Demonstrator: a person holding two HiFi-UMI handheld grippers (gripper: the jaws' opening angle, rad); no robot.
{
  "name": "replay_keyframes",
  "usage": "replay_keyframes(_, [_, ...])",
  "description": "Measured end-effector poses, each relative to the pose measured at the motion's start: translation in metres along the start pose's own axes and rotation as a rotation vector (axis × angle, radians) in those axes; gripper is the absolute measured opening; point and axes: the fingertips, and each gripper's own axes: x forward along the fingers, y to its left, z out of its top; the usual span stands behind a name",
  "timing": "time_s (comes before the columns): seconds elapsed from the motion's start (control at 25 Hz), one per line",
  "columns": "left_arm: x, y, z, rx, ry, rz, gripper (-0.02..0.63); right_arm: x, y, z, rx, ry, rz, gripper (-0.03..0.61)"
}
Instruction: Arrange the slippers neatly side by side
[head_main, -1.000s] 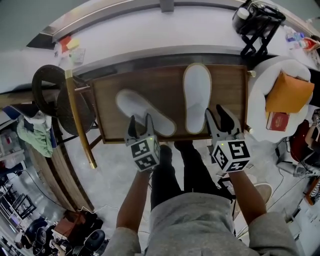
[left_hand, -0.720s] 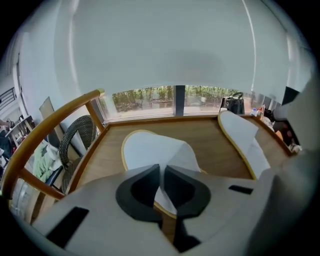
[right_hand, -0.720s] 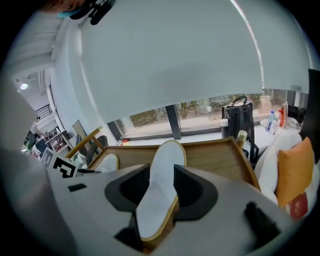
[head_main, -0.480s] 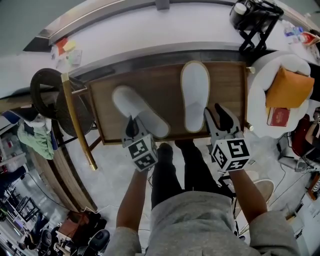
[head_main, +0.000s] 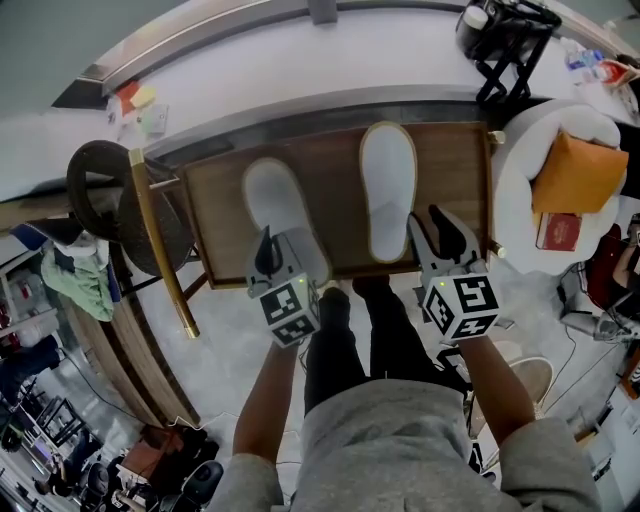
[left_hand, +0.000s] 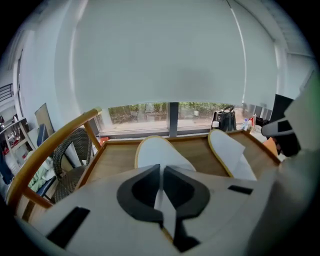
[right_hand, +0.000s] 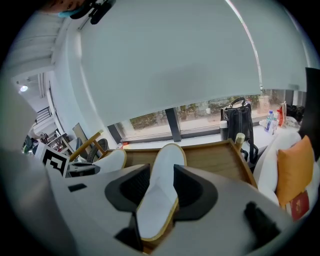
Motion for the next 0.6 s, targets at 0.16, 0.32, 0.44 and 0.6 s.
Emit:
replay_keyframes(0.16, [-0.001,-0.012,0.015,0.03,-0.037,-0.03,0.021,-0.003,-0.004,0.004,0.005,-0.012,-0.007,0.155])
replay_keyframes(0.32, [0.002,-0.027,0.026,0.064,-0.069,-0.07,0.021,-0.006,-0.009,0.005,0.01,-0.018,-0.019,0.155])
replay_keyframes(0.44, [0.009,-0.041,0.029,0.075,-0.075,-0.1,0.021,-0.008,-0.016,0.004,0.017,-0.02,-0.031,0.155])
replay_keyframes(0.6, [0.019,-0.058,0.029,0.097,-0.076,-0.137,0.021,-0.01,-0.025,-0.001,0.022,-0.009,-0.044,0.152])
